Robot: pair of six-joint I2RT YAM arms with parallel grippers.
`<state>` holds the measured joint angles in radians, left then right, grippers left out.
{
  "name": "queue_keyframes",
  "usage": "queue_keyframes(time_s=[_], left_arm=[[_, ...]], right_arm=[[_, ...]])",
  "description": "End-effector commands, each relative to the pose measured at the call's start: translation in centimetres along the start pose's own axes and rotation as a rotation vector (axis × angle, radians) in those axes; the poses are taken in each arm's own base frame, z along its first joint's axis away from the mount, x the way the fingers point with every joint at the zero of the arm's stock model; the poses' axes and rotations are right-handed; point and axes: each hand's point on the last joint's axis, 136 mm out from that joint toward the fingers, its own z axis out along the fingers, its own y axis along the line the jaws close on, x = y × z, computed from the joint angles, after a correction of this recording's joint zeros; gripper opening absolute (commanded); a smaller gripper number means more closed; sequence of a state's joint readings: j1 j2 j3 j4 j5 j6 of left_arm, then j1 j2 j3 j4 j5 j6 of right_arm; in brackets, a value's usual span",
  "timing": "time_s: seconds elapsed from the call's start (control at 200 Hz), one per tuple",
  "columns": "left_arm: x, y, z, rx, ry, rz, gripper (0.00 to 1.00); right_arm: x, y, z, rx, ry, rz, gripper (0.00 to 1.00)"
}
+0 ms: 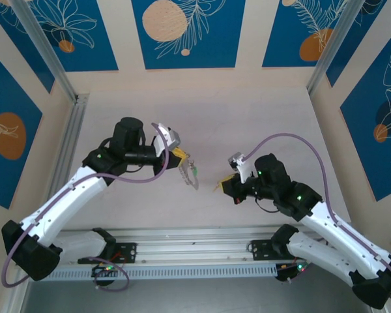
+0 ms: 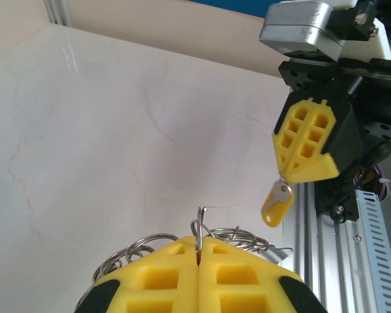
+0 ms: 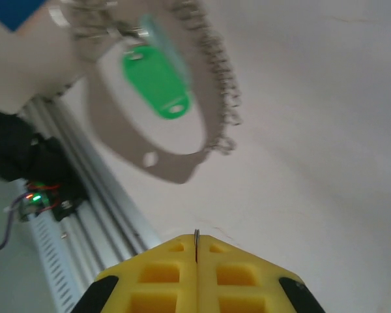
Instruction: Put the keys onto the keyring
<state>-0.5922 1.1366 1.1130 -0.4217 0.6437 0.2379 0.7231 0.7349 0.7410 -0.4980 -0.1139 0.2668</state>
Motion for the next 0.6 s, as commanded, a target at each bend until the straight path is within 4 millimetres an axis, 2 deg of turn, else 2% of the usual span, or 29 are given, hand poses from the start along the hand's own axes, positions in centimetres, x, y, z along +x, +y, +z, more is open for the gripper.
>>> queue_keyframes(time_s=[0.0, 0.08, 0.185, 0.275, 0.405, 0.595], left_arm=[[-1.7, -0.7, -1.9, -0.023, -0.043, 0.091, 0.0], [-1.9, -1.0, -2.5, -0.036, -0.046, 0.118, 0.0], [-2.2, -1.8, -3.3, -0.021, -0.052, 0.15, 0.0], [-2.2, -2.2, -3.5, -0.01, -0.043, 0.17, 0.0], [-2.4, -2.5, -3.8, -0.003, -0.048, 0.192, 0.0], [-2.4, -2.6, -3.8, 0.0, -0.057, 0.198, 0.0]], right_arm=[[-1.6, 5.5, -1.3, -0.28, -0.026, -0.102, 0.0], [-3.5, 8.0, -2.9, -0.402, -0.077, -0.133, 0.0], [-6.2, 10.0, -4.8, -0.539, -0.127, -0.137, 0.0], [-8.2, 10.5, -5.8, -0.633, -0.128, -0.095, 0.0], [-10.0, 10.5, -6.1, -0.697, -0.106, -0.027, 0.0], [-10.7, 10.6, -5.0, -0.732, -0.069, 0.01, 0.0]])
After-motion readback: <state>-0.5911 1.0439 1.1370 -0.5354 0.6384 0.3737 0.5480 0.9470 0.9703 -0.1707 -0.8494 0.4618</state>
